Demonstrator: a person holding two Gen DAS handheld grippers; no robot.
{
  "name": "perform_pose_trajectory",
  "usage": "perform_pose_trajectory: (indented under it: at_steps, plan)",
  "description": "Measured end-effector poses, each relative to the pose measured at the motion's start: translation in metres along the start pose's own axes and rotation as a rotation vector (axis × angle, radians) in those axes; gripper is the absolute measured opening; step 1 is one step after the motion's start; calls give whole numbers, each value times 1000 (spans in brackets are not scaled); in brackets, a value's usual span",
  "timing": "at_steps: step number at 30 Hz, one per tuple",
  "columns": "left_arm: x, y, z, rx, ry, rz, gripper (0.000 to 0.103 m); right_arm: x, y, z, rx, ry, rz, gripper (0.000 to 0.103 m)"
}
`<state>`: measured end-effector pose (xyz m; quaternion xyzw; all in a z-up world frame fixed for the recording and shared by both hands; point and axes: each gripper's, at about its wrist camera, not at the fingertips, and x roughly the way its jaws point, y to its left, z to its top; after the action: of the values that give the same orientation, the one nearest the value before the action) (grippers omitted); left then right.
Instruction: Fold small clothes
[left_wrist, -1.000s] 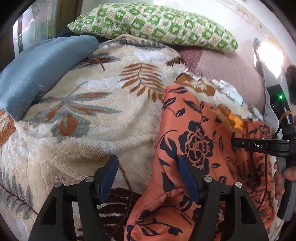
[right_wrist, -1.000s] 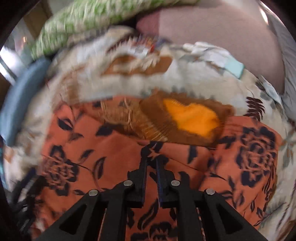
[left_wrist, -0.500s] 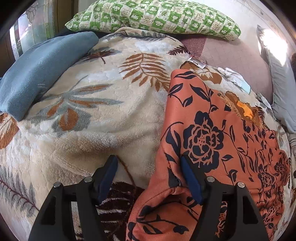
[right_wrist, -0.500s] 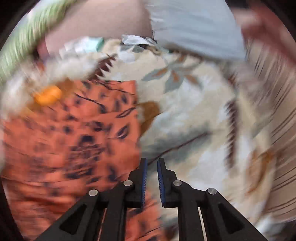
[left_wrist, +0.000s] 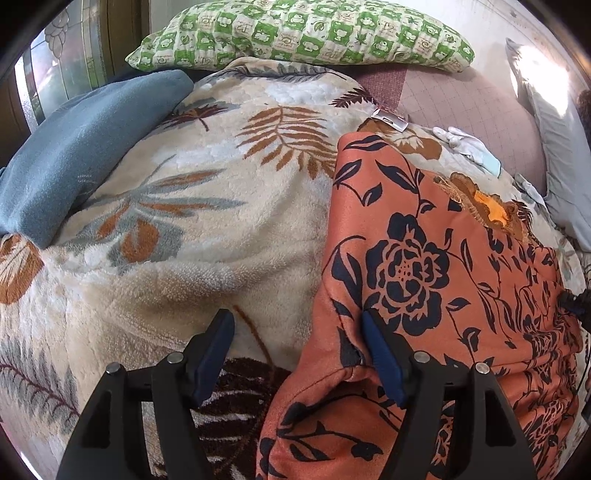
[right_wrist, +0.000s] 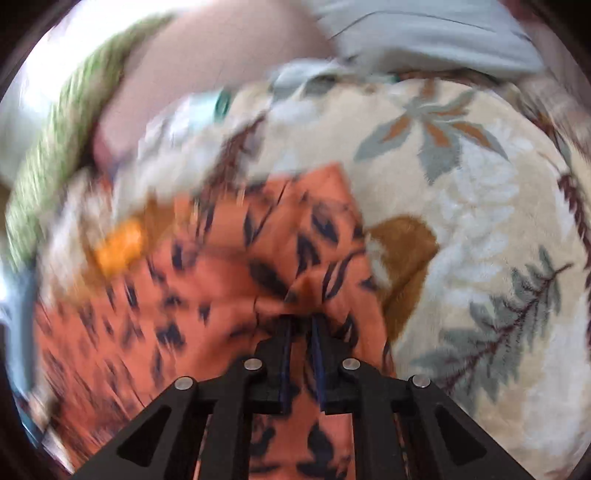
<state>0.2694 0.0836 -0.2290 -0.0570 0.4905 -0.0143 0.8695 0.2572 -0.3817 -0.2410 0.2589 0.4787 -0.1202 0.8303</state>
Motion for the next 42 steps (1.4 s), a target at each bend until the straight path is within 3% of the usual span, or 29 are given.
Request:
perform_pose_trajectory:
  at_steps: [3,5,8,11,12,13,17,19,23,26,27,28,30,34,38,42]
  plan:
    - [-3,5,1,-23,6,-20,73,-27,-11,3,76,-101,-3,14]
    - [-8,5,1,-27,-1,-19,73,-43,-7,-1,48,-107,40,14]
    - [-19,4,0,-15,-28,-5,73,-49,8,-27,-31,-23,182,16]
    - [-28,5,-4,10,-46,23,73,-27,25,-66,-149,125,164,18]
    - [-27,6,-6,19,-39,33,73,-26,29,-74,-198,111,144,19]
    - [-24,8,-8,24,-15,36,73,-35,30,-82,-249,38,149,18]
    - [-30,27,-14,-26,-4,41,73,-65,23,-95,-169,66,153,19]
    - [-38,34,-17,-46,-3,45,73,-93,23,-109,-221,26,194,19]
    - [-73,43,-27,-111,-35,-46,72,-153,6,-136,-242,-21,257,20]
    - [-108,25,-56,-1,-121,-37,73,-191,-10,-162,-255,-44,306,42]
    - [-115,21,-67,23,-130,-44,73,-206,-14,-172,-266,-64,324,68]
    - [-122,15,-81,43,-131,-64,73,-220,-23,-184,-271,-91,351,82]
    - [-133,5,-108,84,-122,-106,73,-231,-34,-202,-284,-115,397,83]
    - [-146,-5,-153,156,-121,-81,73,-224,-55,-227,-262,-37,251,83]
    - [-158,2,-168,179,-78,-56,73,-214,-63,-250,-233,45,335,83]
    - [-171,23,-172,167,-51,-14,73,-202,-31,-283,-375,101,408,83]
